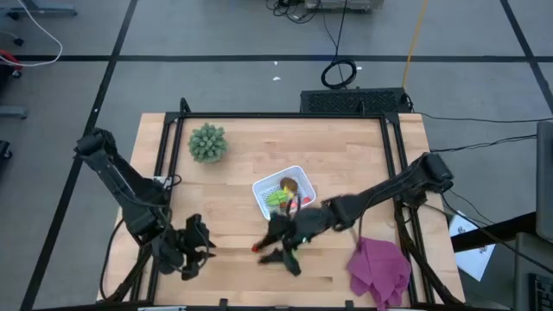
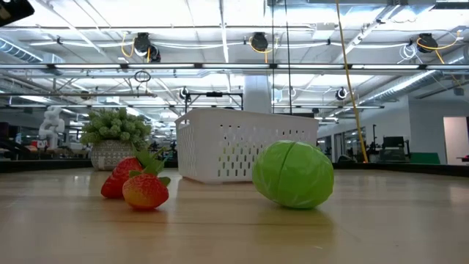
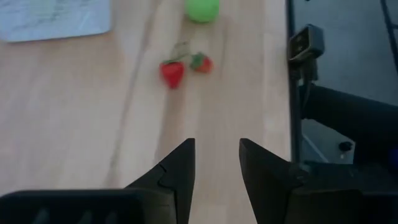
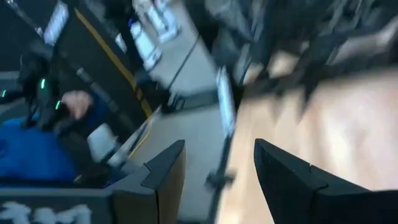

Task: Pick and placing Produce into tupperware
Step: Put the cabbage into the white bin

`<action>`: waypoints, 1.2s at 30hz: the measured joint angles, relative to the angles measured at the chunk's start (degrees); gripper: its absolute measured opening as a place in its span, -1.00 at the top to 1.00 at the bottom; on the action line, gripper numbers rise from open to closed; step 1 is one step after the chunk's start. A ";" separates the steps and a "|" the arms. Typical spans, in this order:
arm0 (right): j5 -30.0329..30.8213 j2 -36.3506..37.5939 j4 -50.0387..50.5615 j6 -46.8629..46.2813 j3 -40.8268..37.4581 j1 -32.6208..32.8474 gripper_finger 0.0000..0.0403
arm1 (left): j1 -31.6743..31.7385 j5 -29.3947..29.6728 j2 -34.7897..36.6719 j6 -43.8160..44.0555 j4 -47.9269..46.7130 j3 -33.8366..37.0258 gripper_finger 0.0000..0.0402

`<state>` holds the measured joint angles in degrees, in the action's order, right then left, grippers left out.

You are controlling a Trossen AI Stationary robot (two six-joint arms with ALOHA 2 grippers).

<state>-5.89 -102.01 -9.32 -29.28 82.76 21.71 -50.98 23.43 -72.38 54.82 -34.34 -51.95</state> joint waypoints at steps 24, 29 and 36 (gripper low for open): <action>6.14 22.79 9.45 18.50 0.00 -2.84 0.11 | 23.78 -16.87 -35.49 -32.16 -10.59 -34.54 0.37; 6.12 22.85 10.52 20.85 0.00 -2.86 0.11 | 25.35 -20.87 -40.00 -35.09 -10.49 -39.20 0.37; 6.30 25.94 7.49 27.61 0.00 -2.81 0.11 | 26.09 -21.90 -40.92 -36.25 -7.28 -39.33 0.37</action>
<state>0.40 -76.07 -1.82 -1.67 82.76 18.90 -24.89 1.53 -113.31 18.56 -41.62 -91.29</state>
